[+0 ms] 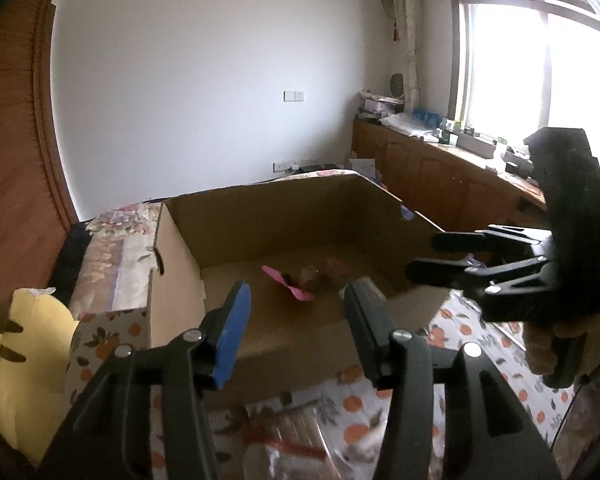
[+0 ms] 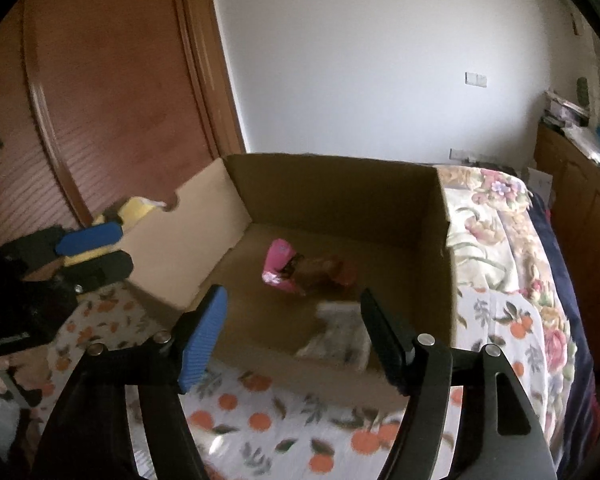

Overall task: Organize snacks
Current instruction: 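Withdraw both grippers from the box back toward the snack pile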

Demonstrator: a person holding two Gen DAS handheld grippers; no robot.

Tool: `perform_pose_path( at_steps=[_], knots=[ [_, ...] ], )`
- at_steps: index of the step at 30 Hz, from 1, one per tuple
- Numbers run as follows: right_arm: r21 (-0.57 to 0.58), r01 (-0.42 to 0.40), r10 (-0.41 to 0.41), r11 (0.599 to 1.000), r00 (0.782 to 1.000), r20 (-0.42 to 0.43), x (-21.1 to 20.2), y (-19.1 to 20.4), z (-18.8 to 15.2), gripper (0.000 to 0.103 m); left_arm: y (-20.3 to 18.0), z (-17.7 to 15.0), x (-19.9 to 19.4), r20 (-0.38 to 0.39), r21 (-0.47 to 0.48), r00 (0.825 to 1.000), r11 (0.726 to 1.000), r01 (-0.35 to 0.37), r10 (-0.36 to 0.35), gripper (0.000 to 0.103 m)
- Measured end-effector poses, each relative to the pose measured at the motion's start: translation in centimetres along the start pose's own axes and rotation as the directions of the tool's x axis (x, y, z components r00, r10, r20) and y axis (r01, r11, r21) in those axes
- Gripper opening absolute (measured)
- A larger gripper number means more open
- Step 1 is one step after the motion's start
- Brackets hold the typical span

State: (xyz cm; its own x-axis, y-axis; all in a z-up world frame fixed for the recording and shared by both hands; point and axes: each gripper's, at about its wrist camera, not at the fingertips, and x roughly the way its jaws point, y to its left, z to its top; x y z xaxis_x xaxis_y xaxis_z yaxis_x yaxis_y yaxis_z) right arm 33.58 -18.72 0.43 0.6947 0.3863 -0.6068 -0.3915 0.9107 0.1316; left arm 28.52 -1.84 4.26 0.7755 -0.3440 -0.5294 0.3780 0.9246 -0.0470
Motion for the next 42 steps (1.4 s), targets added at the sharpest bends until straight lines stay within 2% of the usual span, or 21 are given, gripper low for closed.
perform_pose_path(
  at_steps=[2, 5, 9, 14, 19, 27, 31, 42],
  knots=[
    [0.015, -0.006, 0.006, 1.0, 1.0, 0.012, -1.9, 0.4, -0.9, 0.074, -0.4, -1.3, -1.7, 0.021, -0.004, 1.0, 1.0, -0.018, 0.018, 0.055],
    [0.033, -0.006, 0.006, 0.999, 1.0, 0.021, -4.6, 1.1, -2.6, 0.076, -0.6, -3.3, -3.2, 0.03, -0.016, 0.996, 0.996, -0.085, 0.086, 0.057],
    [0.052, -0.003, 0.001, 0.999, 1.0, 0.031, -7.5, 1.7, -5.1, 0.078, -1.0, -6.3, -4.4, -0.007, -0.039, 0.997, 0.996, -0.075, 0.074, 0.058],
    [0.068, 0.031, -0.033, 0.997, 0.999, 0.026, -9.7, 2.2, -8.3, 0.079, -2.5, -9.3, -5.5, -0.034, -0.017, 0.996, 0.996, -0.084, 0.083, 0.058],
    [0.093, 0.043, -0.043, 0.995, 0.999, -0.005, -10.4, 2.7, -11.4, 0.079, -3.7, -11.5, -7.1, -0.052, -0.039, 0.998, 0.998, -0.047, 0.045, 0.058],
    [0.091, 0.097, -0.096, 0.991, 0.995, -0.021, -10.4, 3.6, -15.8, 0.083, -4.8, -14.5, -8.1, -0.086, -0.041, 0.994, 0.997, -0.066, 0.063, 0.06],
    [0.103, 0.099, -0.097, 0.99, 0.995, -0.023, -9.9, 3.7, -17.9, 0.09, -5.3, -15.9, -8.4, -0.093, -0.033, 0.994, 0.997, -0.067, 0.064, 0.061],
    [0.163, 0.137, -0.13, 0.977, 0.99, -0.051, -8.8, 2.9, -20.6, 0.091, -5.5, -17.3, -8.6, -0.098, -0.069, 0.993, 0.995, -0.073, 0.066, 0.063]
  ],
)
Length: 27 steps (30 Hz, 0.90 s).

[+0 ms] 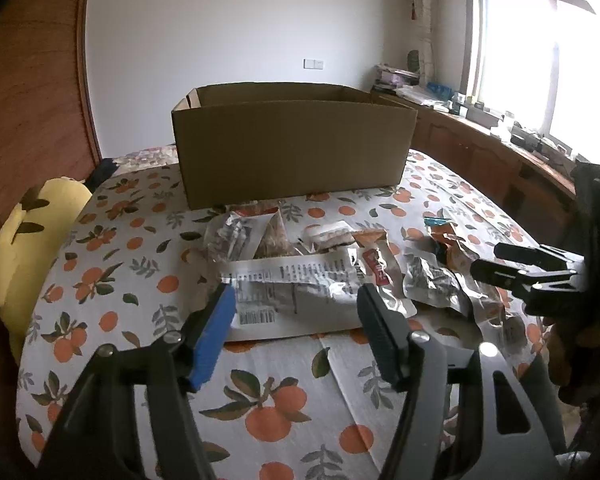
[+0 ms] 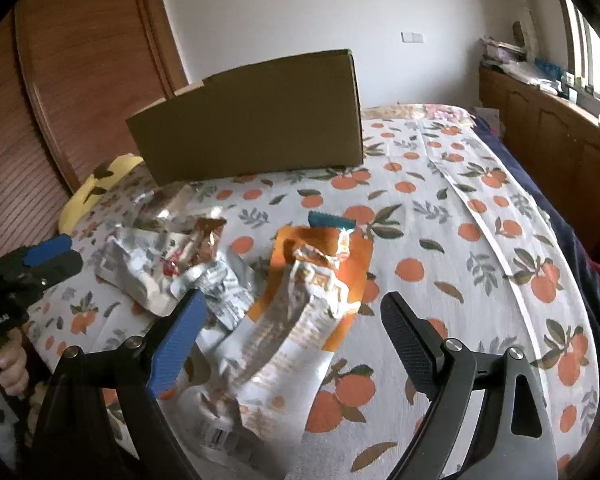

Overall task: Organize snacks
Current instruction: 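Withdraw both grippers from the box back toward the snack pile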

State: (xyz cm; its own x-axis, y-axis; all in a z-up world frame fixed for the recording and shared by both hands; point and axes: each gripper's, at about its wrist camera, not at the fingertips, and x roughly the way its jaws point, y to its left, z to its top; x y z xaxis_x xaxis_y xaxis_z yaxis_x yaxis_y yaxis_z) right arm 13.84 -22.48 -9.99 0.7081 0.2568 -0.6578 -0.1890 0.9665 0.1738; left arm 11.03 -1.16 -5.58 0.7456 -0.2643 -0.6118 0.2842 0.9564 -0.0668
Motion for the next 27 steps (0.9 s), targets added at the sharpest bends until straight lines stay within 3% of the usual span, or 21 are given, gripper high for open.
perform_pose_path(
  at_steps=[7, 14, 17, 19, 27],
  knots=[
    [0.019, 0.005, -0.004, 1.0, 0.999, -0.042, 1.1, -0.2, -1.0, 0.091, 0.0, -0.2, 0.1, -0.009, -0.009, 1.0, 1.0, -0.001, 0.001, 0.066],
    [-0.072, 0.085, -0.09, 0.994, 0.993, -0.074, 1.7, 1.3, -1.2, 0.089, 0.0, -0.3, 0.5, -0.018, -0.016, 1.0, 1.0, -0.008, 0.008, 0.066],
    [-0.099, 0.088, -0.096, 0.991, 0.992, -0.085, 1.7, 1.4, -1.2, 0.08, 0.3, 0.0, 0.8, -0.024, -0.022, 1.0, 1.0, -0.007, 0.007, 0.066],
    [-0.1, 0.082, -0.091, 0.992, 0.991, -0.093, 1.5, 1.2, -1.1, 0.063, 0.5, 0.2, 1.1, -0.03, -0.025, 1.0, 1.0, -0.007, 0.007, 0.067],
    [-0.122, 0.078, -0.089, 0.989, 0.993, -0.084, 1.1, 1.2, -1.4, 0.058, 2.4, 1.0, 2.8, -0.072, -0.076, 0.997, 0.997, -0.008, 0.002, 0.068]
  ],
)
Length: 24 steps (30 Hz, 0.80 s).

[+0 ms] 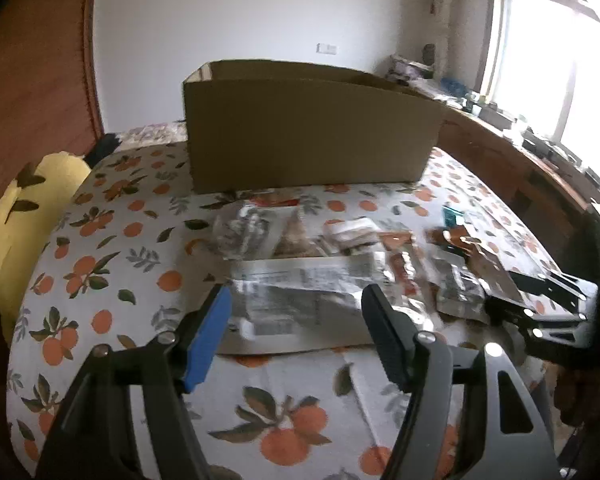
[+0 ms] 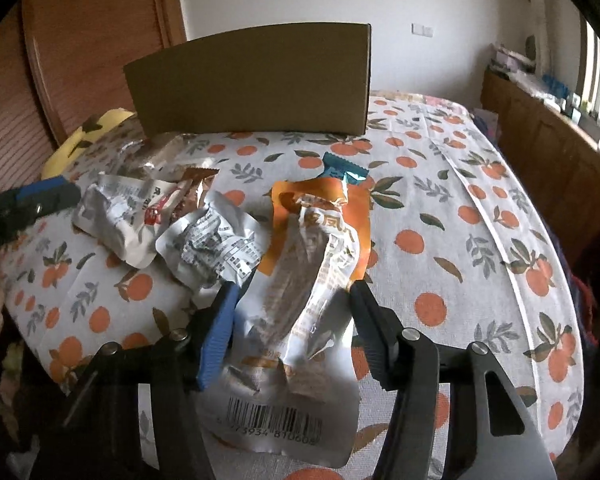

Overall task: Organize snacks
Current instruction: 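Withdraw both grippers from the box back toward the snack pile, then grasp the white packet with red label with the left gripper while the right grasps the orange pouch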

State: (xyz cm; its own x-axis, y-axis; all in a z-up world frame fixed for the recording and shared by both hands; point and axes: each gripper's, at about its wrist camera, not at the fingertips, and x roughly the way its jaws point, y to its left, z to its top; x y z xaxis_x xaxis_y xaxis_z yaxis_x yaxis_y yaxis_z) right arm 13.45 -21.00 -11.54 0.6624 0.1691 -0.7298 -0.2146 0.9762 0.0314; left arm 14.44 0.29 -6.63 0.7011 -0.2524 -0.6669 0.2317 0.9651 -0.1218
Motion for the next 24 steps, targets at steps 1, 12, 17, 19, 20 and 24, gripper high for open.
perform_pose_path(
  at_steps=[1, 12, 17, 19, 20, 24],
  knots=[
    [-0.004, 0.003, -0.003, 1.0, 1.0, 0.003, 0.0, 0.1, -0.1, 0.058, 0.3, 0.1, 0.2, -0.003, -0.007, 1.0, 1.0, -0.002, 0.002, 0.068],
    [-0.009, 0.004, -0.003, 1.0, 1.0, 0.026, -0.1, 0.1, -0.4, 0.059, 0.6, 1.3, 3.2, -0.087, 0.0, 0.995, 0.999, 0.041, -0.041, 0.068],
    [-0.008, 0.004, -0.004, 1.0, 1.0, 0.029, -0.1, 0.1, -0.4, 0.059, 0.9, 1.3, 3.6, -0.088, 0.008, 0.996, 1.0, -0.002, 0.003, 0.068],
    [-0.008, 0.004, -0.004, 1.0, 1.0, 0.028, -0.1, 0.1, -0.4, 0.059, 1.2, 1.3, 3.7, -0.084, 0.008, 0.996, 1.0, -0.005, 0.006, 0.069],
    [-0.009, 0.004, -0.003, 1.0, 1.0, 0.028, -0.1, 0.1, -0.5, 0.059, 1.4, 1.4, 3.9, -0.088, 0.005, 0.996, 1.0, -0.005, 0.006, 0.069],
    [-0.01, 0.001, 0.0, 1.0, 0.999, 0.032, -0.1, 0.1, -0.5, 0.059, 1.6, 1.5, 4.3, -0.102, 0.012, 0.995, 1.0, 0.004, -0.002, 0.069]
  ],
)
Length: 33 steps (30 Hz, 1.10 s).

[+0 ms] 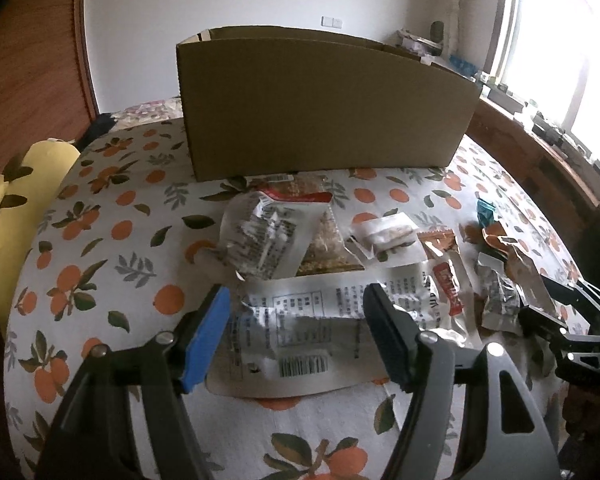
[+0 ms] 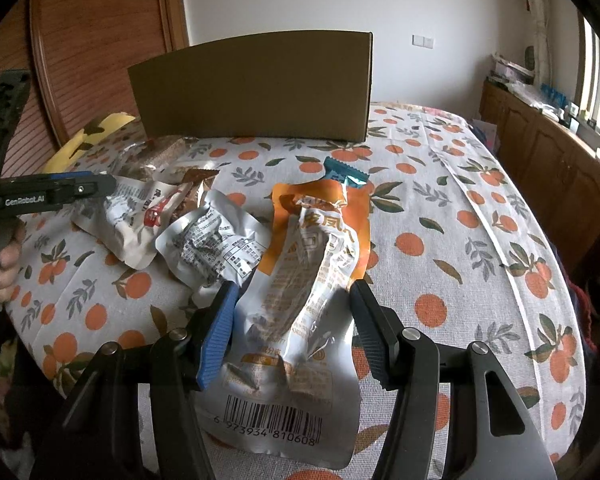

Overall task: Organize snacks
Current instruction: 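Grasp the white packet with red label with the left gripper while the right grasps the orange pouch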

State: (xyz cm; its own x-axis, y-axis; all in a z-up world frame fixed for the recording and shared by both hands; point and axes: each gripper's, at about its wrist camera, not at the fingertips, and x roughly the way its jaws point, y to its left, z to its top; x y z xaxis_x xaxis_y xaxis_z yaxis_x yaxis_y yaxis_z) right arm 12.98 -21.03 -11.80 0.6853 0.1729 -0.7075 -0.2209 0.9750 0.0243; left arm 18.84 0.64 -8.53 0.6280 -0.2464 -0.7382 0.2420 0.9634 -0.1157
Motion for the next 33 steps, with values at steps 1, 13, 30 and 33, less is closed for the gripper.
perform_pose_path(
  at_steps=[1, 13, 30, 33],
  knots=[
    [0.0, 0.0, 0.0, 1.0, 1.0, 0.001, 0.0, 0.0, 0.0, 0.059, -0.1, 0.0, -0.1, -0.003, 0.009, 1.0, 1.0, -0.002, 0.002, 0.069],
    [0.0, -0.002, 0.002, 1.0, 1.0, 0.002, 0.0, -0.1, 0.0, 0.059, -4.8, -0.7, -2.6, -0.048, 0.47, 0.998, 0.88, 0.064, -0.047, 0.069],
    [-0.009, -0.035, 0.035, 0.999, 0.999, 0.001, 0.2, -0.4, 0.3, 0.059, -8.3, 1.1, 2.2, -0.325, 0.73, 0.946, 0.635, 0.253, -0.004, 0.07],
    [-0.01, -0.043, 0.043, 0.999, 0.999, 0.001, 0.3, -0.4, 0.5, 0.059, -8.2, 1.7, 2.9, -0.333, 0.72, 0.943, 0.639, 0.271, -0.026, 0.07]
  ],
)
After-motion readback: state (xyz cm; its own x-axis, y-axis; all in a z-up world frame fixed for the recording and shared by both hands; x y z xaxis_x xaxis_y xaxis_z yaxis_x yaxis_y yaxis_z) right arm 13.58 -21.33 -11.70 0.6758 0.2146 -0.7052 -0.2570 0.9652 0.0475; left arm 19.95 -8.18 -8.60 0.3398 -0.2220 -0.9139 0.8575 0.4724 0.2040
